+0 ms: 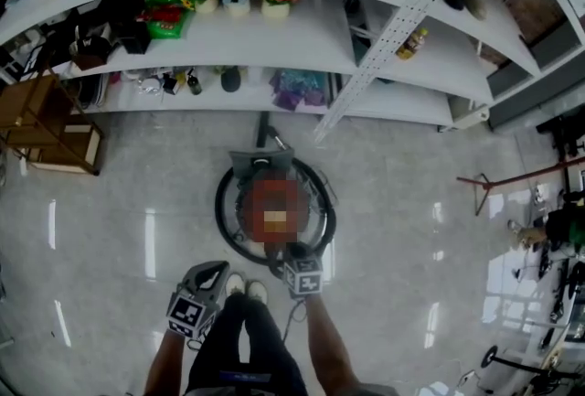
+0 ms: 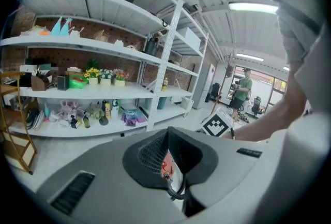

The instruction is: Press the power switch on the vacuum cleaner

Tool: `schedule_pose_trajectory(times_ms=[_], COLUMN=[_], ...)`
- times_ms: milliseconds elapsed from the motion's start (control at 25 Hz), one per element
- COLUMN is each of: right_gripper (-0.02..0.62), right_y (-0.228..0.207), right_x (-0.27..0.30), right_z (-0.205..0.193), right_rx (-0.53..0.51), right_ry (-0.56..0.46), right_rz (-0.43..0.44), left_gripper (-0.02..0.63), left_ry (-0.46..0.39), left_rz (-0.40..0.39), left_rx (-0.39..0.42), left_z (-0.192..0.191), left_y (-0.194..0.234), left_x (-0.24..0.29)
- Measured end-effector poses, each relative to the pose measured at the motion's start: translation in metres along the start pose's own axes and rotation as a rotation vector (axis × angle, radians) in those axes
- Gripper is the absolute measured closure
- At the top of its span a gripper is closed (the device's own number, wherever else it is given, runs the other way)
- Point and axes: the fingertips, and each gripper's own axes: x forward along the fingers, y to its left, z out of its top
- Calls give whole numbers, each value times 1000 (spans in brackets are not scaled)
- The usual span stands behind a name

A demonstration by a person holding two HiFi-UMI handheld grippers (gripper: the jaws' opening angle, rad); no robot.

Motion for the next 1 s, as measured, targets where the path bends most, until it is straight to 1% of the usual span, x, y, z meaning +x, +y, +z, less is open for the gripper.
schedule_pose_trajectory(times_ms=[80, 240, 360, 520, 680, 800, 920, 1000], right_gripper=[583, 583, 583, 583, 583, 583, 583, 583], right_y=[3, 11, 15, 29, 30, 36, 33, 35], right_x=[-11, -32, -44, -64, -80, -94, -98, -104], right_z=[8, 23, 28, 46, 51, 65, 62, 67], right_rx=[4, 19, 21, 14, 21, 26, 43, 43], right_ry=[-15, -40, -54, -88, -92, -107, -89, -97], right_rz=[-5, -3, -10, -13, -26, -19, -5, 2], left_gripper=[598, 598, 598, 598, 598, 598, 598, 598], left_ry=[-18, -59, -89, -100, -109, -115, -118, -127], left_rz=[-3, -9, -17, -28, -31, -28, -24, -22], left_rx=[6, -33, -20, 4, 4, 9, 14, 20], left_z=[10, 37, 54, 72, 91, 104, 118, 125], left_y=[-6, -16, -23, -29, -35, -38, -45, -48], left_x=[-5, -17, -25, -39, -51, -57, -61, -65])
